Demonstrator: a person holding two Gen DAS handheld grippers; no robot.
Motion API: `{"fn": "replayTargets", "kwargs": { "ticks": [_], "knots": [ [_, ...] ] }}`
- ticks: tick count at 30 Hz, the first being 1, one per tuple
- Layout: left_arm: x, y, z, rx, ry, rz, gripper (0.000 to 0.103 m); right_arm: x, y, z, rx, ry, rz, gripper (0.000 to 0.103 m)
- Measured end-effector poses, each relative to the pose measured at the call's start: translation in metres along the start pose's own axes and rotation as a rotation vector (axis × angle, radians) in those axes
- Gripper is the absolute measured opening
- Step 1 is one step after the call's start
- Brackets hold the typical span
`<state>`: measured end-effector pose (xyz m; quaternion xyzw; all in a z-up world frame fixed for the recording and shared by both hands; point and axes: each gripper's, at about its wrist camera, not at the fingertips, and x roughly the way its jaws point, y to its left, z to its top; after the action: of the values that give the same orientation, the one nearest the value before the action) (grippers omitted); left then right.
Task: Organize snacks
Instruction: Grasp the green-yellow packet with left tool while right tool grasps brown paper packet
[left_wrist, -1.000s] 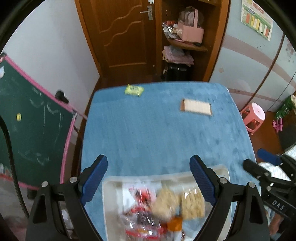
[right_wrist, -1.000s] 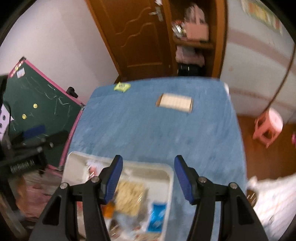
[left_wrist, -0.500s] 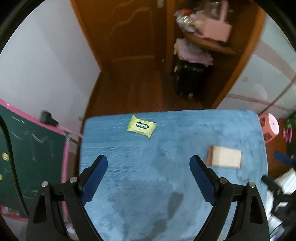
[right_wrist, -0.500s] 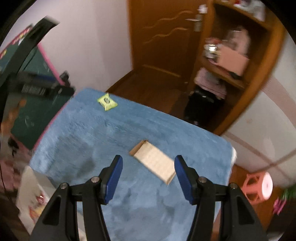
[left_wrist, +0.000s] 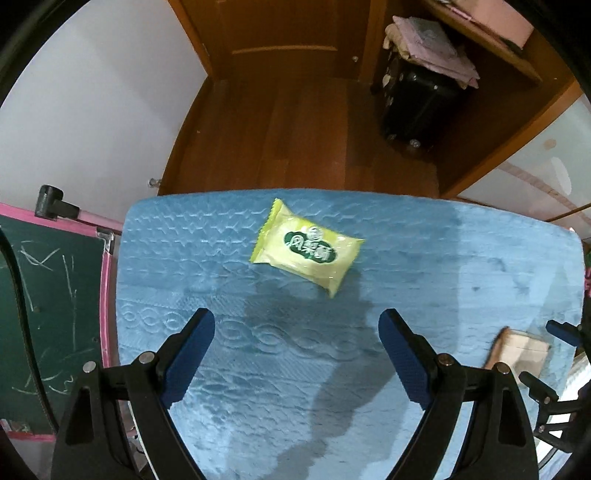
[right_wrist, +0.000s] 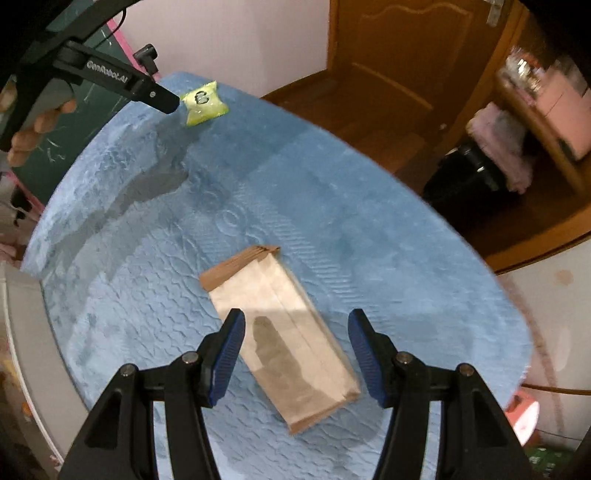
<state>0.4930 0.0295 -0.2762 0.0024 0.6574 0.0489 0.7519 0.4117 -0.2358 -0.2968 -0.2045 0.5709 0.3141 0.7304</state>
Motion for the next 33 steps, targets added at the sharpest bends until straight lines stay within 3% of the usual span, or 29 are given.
{"fn": "replayTargets", "kwargs": {
  "ticks": [4, 9, 12, 14, 19, 22, 29, 33],
  "knots": [
    [0.011, 0.008, 0.002, 0.006, 0.013, -0.003, 0.090, 0.011, 0.004, -0.001, -0.019, 0.045, 0.083, 0.061],
    [0.019, 0.012, 0.009, -0.009, 0.019, -0.003, 0.090, 0.018, 0.039, -0.008, -0.195, 0.056, -0.011, 0.076],
    [0.023, 0.012, 0.012, -0.024, 0.024, -0.008, 0.090, 0.026, 0.054, -0.015, -0.255, 0.045, -0.104, 0.071],
    [0.026, 0.011, 0.015, -0.031, 0.026, -0.018, 0.090, 0.022, 0.049, -0.015, -0.201, 0.024, -0.106, 0.062],
    [0.035, 0.010, 0.023, -0.061, 0.023, -0.042, 0.090, 0.011, 0.010, -0.028, 0.039, -0.023, -0.187, 0.061],
    [0.040, 0.011, 0.029, -0.135, 0.026, -0.092, 0.090, 0.003, -0.010, -0.043, 0.185, -0.062, -0.171, 0.061],
    [0.056, 0.022, 0.047, -0.388, 0.010, -0.125, 0.090, -0.002, 0.000, -0.061, 0.231, -0.118, -0.219, 0.062],
    [0.067, 0.022, 0.048, -0.462, 0.012, -0.077, 0.090, -0.003, 0.003, -0.064, 0.245, -0.134, -0.228, 0.062]
  ]
}}
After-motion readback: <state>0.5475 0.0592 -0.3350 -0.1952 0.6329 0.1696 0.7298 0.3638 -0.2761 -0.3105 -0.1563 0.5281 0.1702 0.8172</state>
